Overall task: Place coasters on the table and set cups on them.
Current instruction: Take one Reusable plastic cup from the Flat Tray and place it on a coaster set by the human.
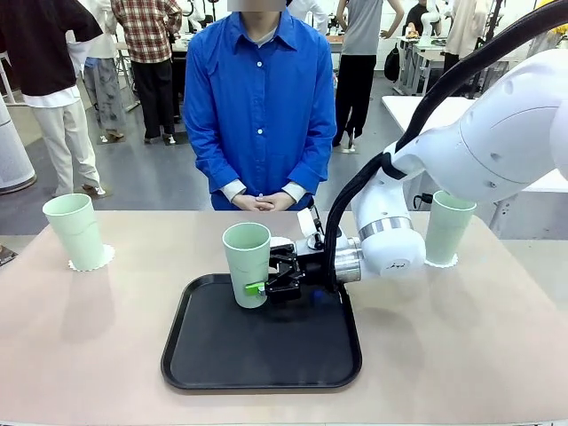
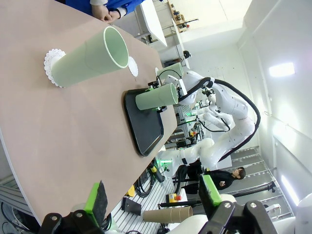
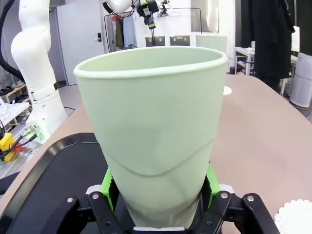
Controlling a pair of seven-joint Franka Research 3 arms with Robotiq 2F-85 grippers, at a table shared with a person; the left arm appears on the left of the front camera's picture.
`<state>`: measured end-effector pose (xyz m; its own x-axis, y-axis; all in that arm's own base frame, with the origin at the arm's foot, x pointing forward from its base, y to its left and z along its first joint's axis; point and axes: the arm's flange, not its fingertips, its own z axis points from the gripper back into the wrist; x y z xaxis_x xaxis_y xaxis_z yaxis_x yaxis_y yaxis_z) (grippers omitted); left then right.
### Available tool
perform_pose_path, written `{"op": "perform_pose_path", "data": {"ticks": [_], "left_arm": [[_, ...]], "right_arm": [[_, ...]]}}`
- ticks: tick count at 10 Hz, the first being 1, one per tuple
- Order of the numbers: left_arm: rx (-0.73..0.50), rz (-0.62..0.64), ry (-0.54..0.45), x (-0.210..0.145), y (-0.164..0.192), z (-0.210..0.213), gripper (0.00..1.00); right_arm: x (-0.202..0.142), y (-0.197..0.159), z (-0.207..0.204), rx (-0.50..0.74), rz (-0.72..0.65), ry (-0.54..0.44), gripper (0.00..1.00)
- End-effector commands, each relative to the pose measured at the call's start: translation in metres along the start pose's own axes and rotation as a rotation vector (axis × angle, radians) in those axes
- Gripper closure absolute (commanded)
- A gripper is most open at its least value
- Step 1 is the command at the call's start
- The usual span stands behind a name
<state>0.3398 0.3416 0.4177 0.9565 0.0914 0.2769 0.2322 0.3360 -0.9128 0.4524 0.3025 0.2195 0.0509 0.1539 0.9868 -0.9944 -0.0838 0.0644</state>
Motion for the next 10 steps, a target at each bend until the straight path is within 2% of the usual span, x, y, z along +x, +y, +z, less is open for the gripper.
{"op": "perform_pose_path", "data": {"ticks": [1, 2, 3, 4, 5, 8, 10], "left_arm": [[-0.003, -0.005, 0.003, -0.003, -0.002, 0.001, 0.0], [-0.003, -0.005, 0.003, -0.003, -0.002, 0.001, 0.0], [-0.003, -0.005, 0.003, -0.003, -0.002, 0.001, 0.0], [-0.003, -0.005, 0.003, -0.003, -0.002, 0.001, 0.0], [-0.003, -0.005, 0.003, -0.003, -0.002, 0.001, 0.0], [-0.003, -0.005, 0.003, -0.003, -0.002, 0.001, 0.0], [-0.003, -0.005, 0.003, -0.003, -0.002, 0.001, 0.0]], "right_arm": [[-0.001, -0.002, -0.003, -0.026, -0.008, -0.034, 1.0], [-0.001, -0.002, -0.004, -0.031, -0.011, -0.034, 1.0], [-0.001, -0.003, -0.004, -0.035, -0.013, -0.031, 0.38], [0.007, 0.002, -0.003, -0.052, -0.056, -0.033, 0.38], [0.032, 0.012, 0.001, -0.047, -0.07, -0.063, 0.38], [0.133, 0.049, 0.005, -0.043, -0.025, -0.067, 0.38], [0.182, 0.07, 0.003, -0.061, 0.015, -0.027, 0.38]]}}
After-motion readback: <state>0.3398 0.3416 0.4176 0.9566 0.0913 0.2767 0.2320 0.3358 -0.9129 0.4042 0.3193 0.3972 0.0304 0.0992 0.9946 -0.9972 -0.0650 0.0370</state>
